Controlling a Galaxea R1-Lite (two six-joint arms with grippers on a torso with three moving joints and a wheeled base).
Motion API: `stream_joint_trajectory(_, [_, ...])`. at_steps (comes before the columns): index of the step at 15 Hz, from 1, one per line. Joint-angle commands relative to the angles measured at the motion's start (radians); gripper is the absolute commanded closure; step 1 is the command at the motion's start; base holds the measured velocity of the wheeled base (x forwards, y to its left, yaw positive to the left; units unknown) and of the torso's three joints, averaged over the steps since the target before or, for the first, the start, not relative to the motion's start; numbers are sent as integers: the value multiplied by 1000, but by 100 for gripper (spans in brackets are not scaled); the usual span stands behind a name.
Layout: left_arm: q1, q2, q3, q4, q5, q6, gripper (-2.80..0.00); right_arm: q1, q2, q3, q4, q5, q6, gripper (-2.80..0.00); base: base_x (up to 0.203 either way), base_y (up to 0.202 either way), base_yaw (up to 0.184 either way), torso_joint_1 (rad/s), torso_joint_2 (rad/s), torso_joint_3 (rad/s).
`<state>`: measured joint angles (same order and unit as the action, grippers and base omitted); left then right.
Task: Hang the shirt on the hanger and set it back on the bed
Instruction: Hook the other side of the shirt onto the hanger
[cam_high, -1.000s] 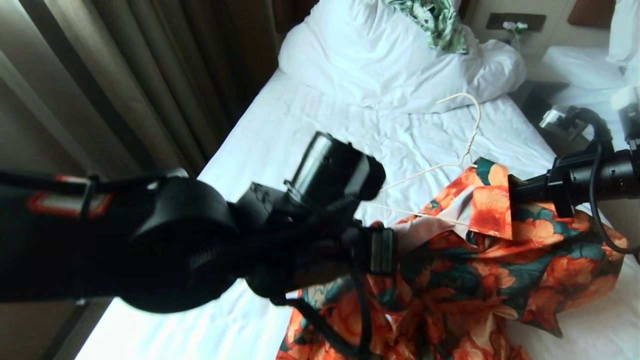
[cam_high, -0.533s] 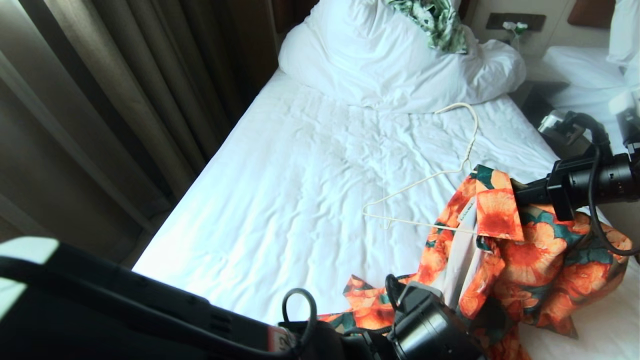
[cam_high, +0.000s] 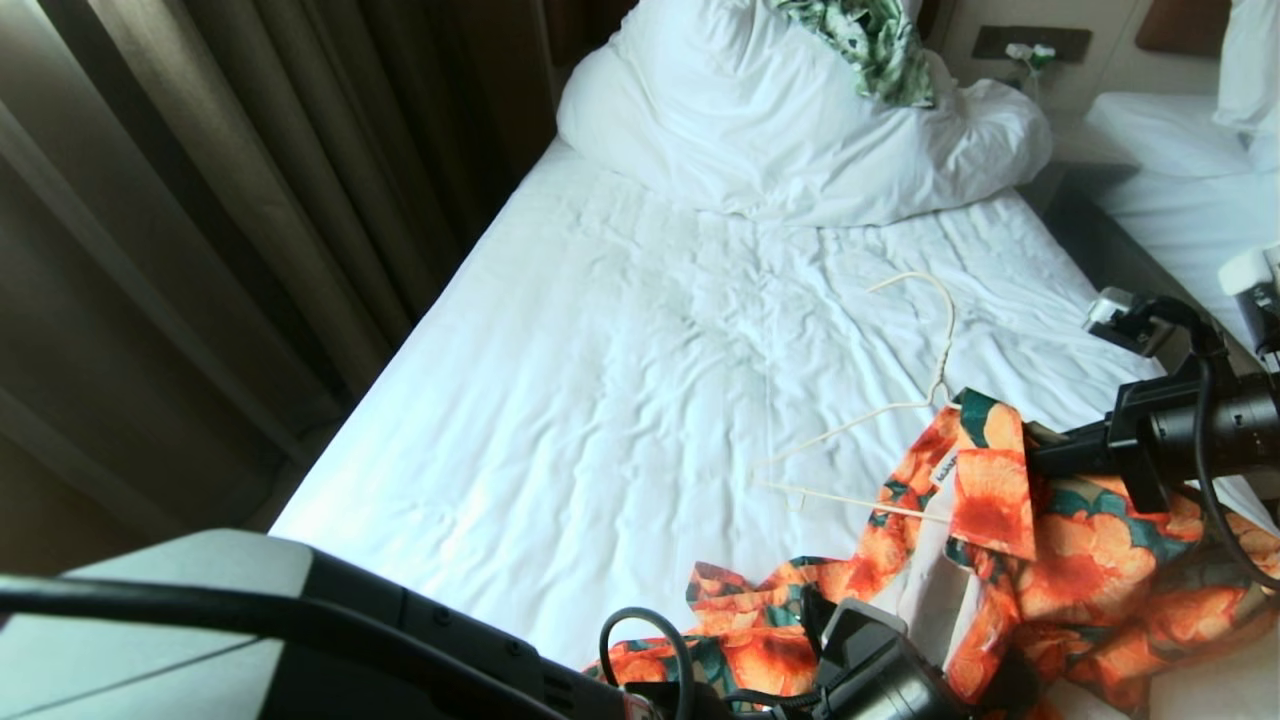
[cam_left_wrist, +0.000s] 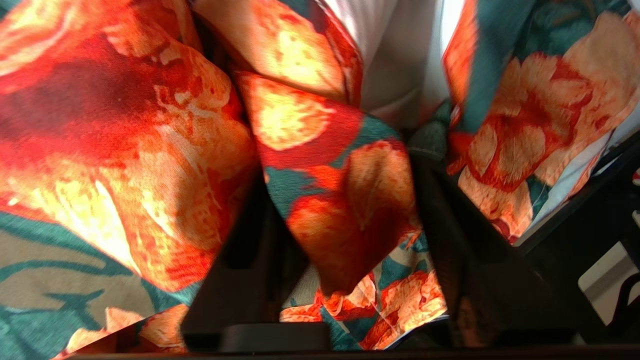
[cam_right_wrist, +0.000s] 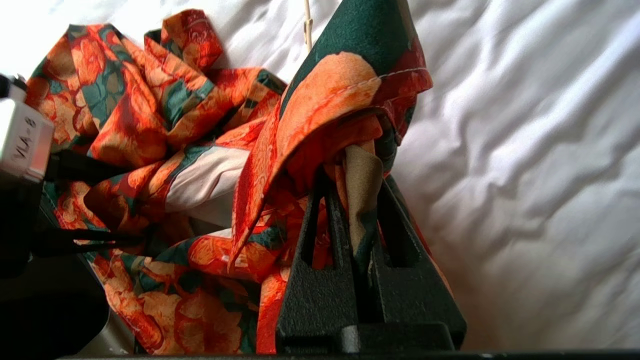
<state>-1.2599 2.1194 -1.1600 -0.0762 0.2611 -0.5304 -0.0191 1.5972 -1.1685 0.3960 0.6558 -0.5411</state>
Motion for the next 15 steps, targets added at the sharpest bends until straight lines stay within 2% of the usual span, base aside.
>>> stream_joint_trajectory(1, [2,-20,-11,4,5,-2,-280,-10,-29,47,3,-3,-5,0,0,0,0,0,0,0])
stream_joint_trajectory(3, [1,-72,-40,27,10,4,-280,-18,-31,68,3,-5,-11,0,0,0,0,0,0,0])
stream_joint_trajectory(5, [1,-116,-78,112,14,9,-280,-18,-42,95,3,-21,-14,0,0,0,0,0,0,0])
stream_joint_trajectory(7, [4,-141,-101,129,41,10,-280,-19,-66,129,3,-27,-21,0,0,0,0,0,0,0])
stream_joint_trajectory(8, [11,-140,-114,131,45,13,0,-19,-73,144,3,-32,-24,0,0,0,0,0,0,0])
stream_joint_trajectory(12, [13,-82,-175,134,50,22,0,-26,-83,193,2,-52,-27,0,0,0,0,0,0,0])
stream_joint_trajectory(15, [50,22,-221,131,68,65,0,-36,-85,205,1,-53,-27,0,0,0,0,0,0,0])
